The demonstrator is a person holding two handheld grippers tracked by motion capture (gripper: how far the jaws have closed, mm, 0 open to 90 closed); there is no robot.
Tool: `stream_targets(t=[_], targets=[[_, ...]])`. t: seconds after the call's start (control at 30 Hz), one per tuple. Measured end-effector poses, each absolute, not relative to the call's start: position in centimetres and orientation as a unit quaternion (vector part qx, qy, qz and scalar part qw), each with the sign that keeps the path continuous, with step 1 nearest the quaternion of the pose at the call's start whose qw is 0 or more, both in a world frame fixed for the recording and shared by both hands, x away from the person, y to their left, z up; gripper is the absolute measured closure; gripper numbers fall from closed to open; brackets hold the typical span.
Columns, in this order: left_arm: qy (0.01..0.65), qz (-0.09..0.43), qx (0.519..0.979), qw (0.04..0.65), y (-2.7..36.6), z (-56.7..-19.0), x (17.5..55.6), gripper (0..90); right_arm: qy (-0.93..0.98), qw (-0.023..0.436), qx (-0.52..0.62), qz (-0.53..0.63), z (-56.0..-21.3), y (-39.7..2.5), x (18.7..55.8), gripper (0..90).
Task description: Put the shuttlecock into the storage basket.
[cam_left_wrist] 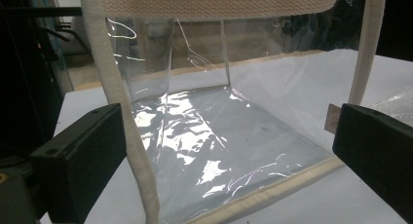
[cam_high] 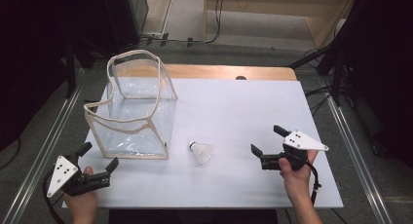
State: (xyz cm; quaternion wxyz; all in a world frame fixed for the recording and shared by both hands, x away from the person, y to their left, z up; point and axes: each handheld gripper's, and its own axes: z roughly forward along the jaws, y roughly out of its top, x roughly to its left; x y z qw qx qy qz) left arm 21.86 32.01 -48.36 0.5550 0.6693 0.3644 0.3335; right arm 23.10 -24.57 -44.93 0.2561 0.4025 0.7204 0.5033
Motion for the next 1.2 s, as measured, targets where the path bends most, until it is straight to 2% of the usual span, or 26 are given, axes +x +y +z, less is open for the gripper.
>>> stream_targets(t=[0.6, 1.2], targets=[[0.364, 0.334, 0.669, 0.555, 32.0, -48.4, 21.9, 0.0, 0.758, 0.228, 0.363, 0.491, -43.3, -19.7, 25.8, 0.0], [0.363, 0.328, 0.671, 0.557, 32.1, -48.3, 21.9, 0.0, 0.785, 0.192, 0.345, 0.477, -43.2, -16.0, 27.5, 0.0]])
